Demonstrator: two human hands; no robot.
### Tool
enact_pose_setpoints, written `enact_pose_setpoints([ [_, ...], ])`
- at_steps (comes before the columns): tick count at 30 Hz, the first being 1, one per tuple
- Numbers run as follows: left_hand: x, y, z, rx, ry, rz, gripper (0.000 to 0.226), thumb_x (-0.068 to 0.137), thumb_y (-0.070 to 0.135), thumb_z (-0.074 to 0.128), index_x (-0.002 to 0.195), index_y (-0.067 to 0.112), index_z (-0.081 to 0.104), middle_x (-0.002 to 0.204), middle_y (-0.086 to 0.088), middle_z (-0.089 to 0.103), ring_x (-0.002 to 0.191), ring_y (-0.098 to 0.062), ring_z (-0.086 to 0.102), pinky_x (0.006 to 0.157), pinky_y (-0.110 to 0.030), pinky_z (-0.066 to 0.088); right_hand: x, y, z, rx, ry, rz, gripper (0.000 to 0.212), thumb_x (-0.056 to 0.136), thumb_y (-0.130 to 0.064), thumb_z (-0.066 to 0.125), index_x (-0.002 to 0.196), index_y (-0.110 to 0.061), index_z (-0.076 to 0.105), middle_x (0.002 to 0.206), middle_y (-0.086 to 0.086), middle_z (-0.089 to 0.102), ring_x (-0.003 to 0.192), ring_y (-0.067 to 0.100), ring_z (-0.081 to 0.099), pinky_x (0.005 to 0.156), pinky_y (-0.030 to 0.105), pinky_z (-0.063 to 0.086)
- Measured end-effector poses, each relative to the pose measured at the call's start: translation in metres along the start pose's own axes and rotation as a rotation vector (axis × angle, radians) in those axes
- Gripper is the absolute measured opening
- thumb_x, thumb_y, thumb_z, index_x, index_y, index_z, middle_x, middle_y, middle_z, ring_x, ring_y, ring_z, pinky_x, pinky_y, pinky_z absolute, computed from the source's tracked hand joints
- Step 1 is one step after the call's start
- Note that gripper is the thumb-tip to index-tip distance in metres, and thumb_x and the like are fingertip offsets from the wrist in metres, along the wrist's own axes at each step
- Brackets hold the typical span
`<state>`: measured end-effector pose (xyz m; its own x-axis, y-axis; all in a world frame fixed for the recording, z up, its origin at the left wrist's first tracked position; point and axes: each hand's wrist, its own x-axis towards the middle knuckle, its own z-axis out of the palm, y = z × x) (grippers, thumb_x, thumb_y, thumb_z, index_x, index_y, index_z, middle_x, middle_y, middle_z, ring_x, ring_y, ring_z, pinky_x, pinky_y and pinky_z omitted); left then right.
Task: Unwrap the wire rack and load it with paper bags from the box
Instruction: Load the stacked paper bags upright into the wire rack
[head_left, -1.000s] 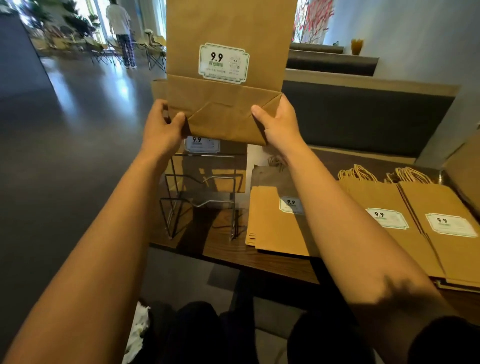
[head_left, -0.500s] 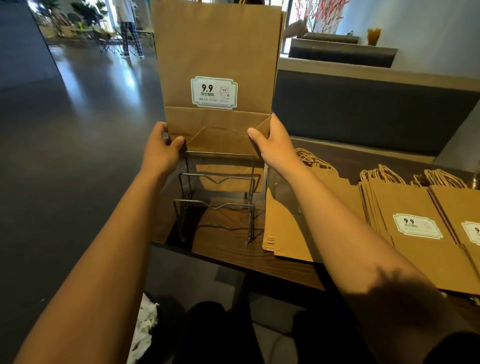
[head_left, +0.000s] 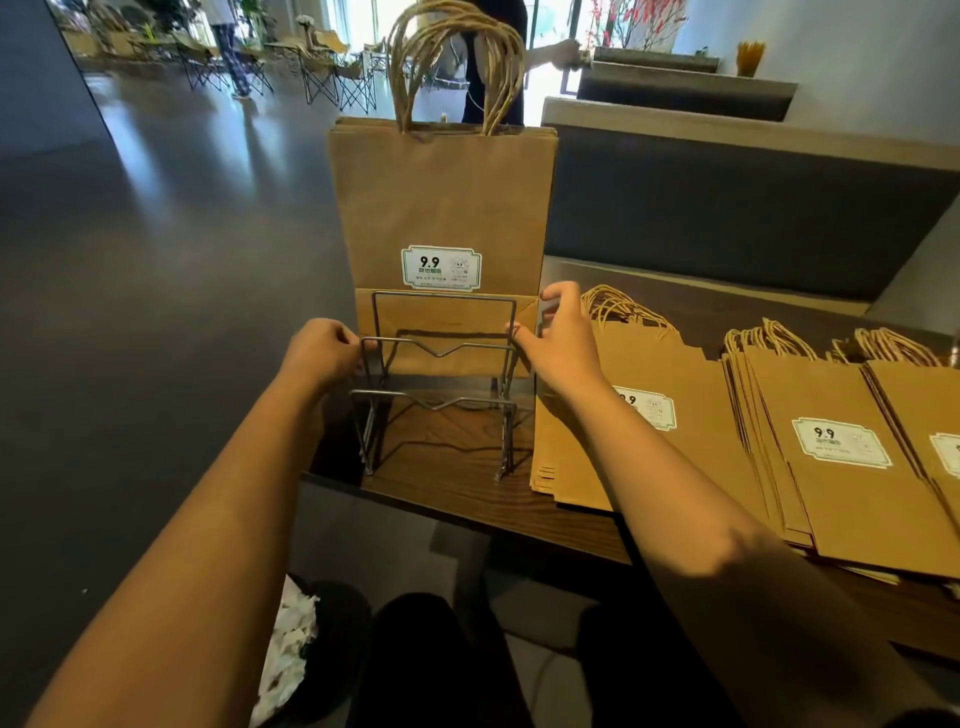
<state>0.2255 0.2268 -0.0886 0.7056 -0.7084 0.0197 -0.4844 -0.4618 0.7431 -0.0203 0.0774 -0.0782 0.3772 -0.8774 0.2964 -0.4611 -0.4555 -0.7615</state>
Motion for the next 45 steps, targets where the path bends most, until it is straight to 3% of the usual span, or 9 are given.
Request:
enact_pose_setpoints([
  [6, -0.001, -0.002, 0.0, 0.01, -0.06, 0.021, 0.022, 0.09, 0.027, 0.077, 0.103, 0.022, 0.06, 0.1, -0.006, 0.069, 0.091, -0.028, 0.07, 0.084, -0.047, 0.061, 0.001, 0.016, 0.017, 0.036, -0.253, 0.032, 0.037, 0.097, -0.031, 0.064, 0.131, -0.026, 0.05, 0.12, -0.003, 0.068, 0.111, 0.021, 0.065, 0.097, 0.048, 0.055],
  [12, -0.009, 0.004, 0.007, 0.006, 0.052, 0.097, 0.012, 0.096, 0.021, 0.069, 0.101, 0.017, 0.06, 0.095, -0.003, 0.067, 0.089, -0.022, 0.066, 0.08, -0.038, 0.056, 0.002, 0.013, 0.017, -0.02, -0.201, 0.01, 0.038, 0.101, -0.026, 0.06, 0.134, -0.019, 0.045, 0.12, 0.005, 0.067, 0.11, 0.026, 0.064, 0.091, 0.042, 0.054],
  [18, -0.01, 0.0, 0.009, -0.138, -0.064, -0.017, 0.017, 0.098, 0.034, 0.065, 0.105, 0.02, 0.057, 0.106, -0.009, 0.067, 0.096, -0.028, 0.067, 0.09, -0.053, 0.057, 0.005, 0.01, 0.02, -0.067, -0.275, 0.104, 0.057, 0.105, -0.032, 0.051, 0.152, -0.015, 0.024, 0.107, 0.012, 0.066, 0.099, 0.032, 0.066, 0.072, 0.042, 0.052],
  [21, -0.013, 0.013, 0.002, -0.242, 0.007, -0.046, 0.03, 0.098, 0.031, 0.066, 0.119, 0.015, 0.052, 0.112, -0.01, 0.064, 0.099, -0.027, 0.065, 0.09, -0.049, 0.057, 0.006, 0.01, 0.016, -0.031, -0.252, 0.076, 0.053, 0.098, -0.034, 0.06, 0.144, -0.023, 0.035, 0.123, 0.006, 0.065, 0.11, 0.027, 0.065, 0.089, 0.043, 0.057],
  [26, -0.023, 0.047, -0.02, -0.309, 0.227, -0.007, 0.022, 0.082, 0.035, 0.062, 0.094, 0.023, 0.048, 0.098, -0.009, 0.059, 0.088, -0.03, 0.058, 0.079, -0.045, 0.051, -0.003, 0.001, -0.008, 0.058, -0.192, 0.069, 0.073, 0.095, -0.041, 0.064, 0.156, -0.029, 0.025, 0.146, 0.005, 0.051, 0.128, 0.023, 0.054, 0.102, 0.043, 0.052],
  [29, -0.029, 0.064, -0.031, -0.294, 0.364, 0.086, 0.016, 0.067, 0.038, 0.049, 0.079, 0.03, 0.044, 0.098, -0.014, 0.06, 0.096, -0.04, 0.06, 0.086, -0.055, 0.054, -0.005, 0.003, -0.029, 0.079, -0.148, 0.096, 0.068, 0.098, -0.038, 0.063, 0.156, -0.029, 0.029, 0.132, 0.0, 0.055, 0.118, 0.017, 0.055, 0.084, 0.025, 0.047],
  [32, -0.054, 0.099, -0.033, -0.297, 0.396, 0.224, 0.014, 0.072, 0.031, 0.05, 0.083, 0.023, 0.05, 0.089, -0.007, 0.059, 0.087, -0.031, 0.06, 0.081, -0.052, 0.054, -0.006, 0.005, -0.056, 0.024, -0.124, 0.094, 0.06, 0.096, -0.036, 0.063, 0.15, -0.024, 0.04, 0.128, 0.003, 0.058, 0.114, 0.018, 0.057, 0.091, 0.032, 0.05],
  [39, -0.119, 0.167, 0.012, -0.189, 0.148, 0.521, 0.009, 0.096, 0.01, 0.057, 0.091, 0.018, 0.059, 0.084, 0.006, 0.06, 0.078, -0.009, 0.058, 0.072, -0.024, 0.049, -0.019, 0.032, -0.111, -0.327, -0.156, 0.262, 0.047, 0.094, -0.034, 0.066, 0.136, -0.017, 0.054, 0.141, 0.011, 0.055, 0.13, 0.033, 0.048, 0.108, 0.05, 0.043],
  [45, -0.149, 0.18, 0.101, 0.05, -0.247, 0.436, 0.023, 0.098, 0.023, 0.062, 0.119, 0.014, 0.064, 0.118, -0.007, 0.067, 0.111, -0.023, 0.063, 0.097, -0.04, 0.053, -0.034, 0.083, -0.119, -0.567, -0.379, 0.471, 0.098, 0.057, -0.071, 0.074, 0.142, -0.031, 0.044, 0.146, 0.01, 0.047, 0.129, 0.039, 0.046, 0.101, 0.052, 0.048],
])
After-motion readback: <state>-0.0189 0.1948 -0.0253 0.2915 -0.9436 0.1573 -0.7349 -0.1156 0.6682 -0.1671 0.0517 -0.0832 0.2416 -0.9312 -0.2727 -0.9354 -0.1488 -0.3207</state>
